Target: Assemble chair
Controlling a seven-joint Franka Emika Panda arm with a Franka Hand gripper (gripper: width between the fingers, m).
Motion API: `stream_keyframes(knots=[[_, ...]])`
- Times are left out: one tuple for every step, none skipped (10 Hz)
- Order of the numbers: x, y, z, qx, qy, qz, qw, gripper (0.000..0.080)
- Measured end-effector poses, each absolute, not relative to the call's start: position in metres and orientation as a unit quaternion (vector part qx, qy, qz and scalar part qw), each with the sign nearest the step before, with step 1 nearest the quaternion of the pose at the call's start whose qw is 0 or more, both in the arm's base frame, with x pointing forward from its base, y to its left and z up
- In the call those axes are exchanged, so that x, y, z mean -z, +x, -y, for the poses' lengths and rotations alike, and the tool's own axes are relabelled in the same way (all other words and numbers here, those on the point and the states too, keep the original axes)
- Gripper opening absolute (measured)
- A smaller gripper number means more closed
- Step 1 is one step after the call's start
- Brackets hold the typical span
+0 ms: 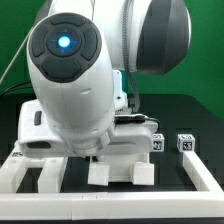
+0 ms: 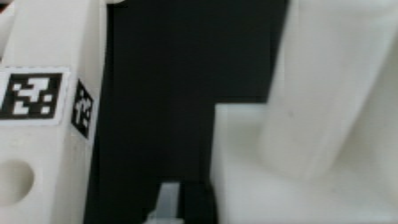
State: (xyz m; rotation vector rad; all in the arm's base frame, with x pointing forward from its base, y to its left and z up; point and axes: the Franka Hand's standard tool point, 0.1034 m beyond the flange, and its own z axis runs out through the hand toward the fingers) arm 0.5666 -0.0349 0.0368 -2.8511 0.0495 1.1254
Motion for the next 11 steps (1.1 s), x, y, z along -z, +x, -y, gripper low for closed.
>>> stream_keyframes(knots=[[-0.0428,0.5678,0.0359,-0.368,-0.929,-0.017,0.039,0.0034],[-0.0459,0.5669,0.0393,-0.374,-0.926,-0.021,0.041,0.0034],[-0.0447,0.568,0.0413,-0.373,-0.927,-0.023,0.041,0.0034],[-0.044,0.5681,0.0412,-0.372,-0.927,-0.023,0.041,0.0034],[-0.0437,0.5681,0.0416,-0.372,-0.927,-0.023,0.041,0.0034],[-0.0435,0.5681,0.0419,-0.372,-0.927,-0.023,0.041,0.0034],[-0.0435,0.5681,0.042,-0.372,-0.927,-0.023,0.041,0.0241],[-0.0434,0.568,0.0421,-0.372,-0.927,-0.023,0.041,0.0377],[-0.0434,0.568,0.0422,-0.372,-0.927,-0.023,0.041,0.0377],[-0.0434,0.568,0.0423,-0.372,-0.927,-0.024,0.041,0.057],[-0.0433,0.568,0.0424,-0.372,-0.927,-0.024,0.041,0.0628]])
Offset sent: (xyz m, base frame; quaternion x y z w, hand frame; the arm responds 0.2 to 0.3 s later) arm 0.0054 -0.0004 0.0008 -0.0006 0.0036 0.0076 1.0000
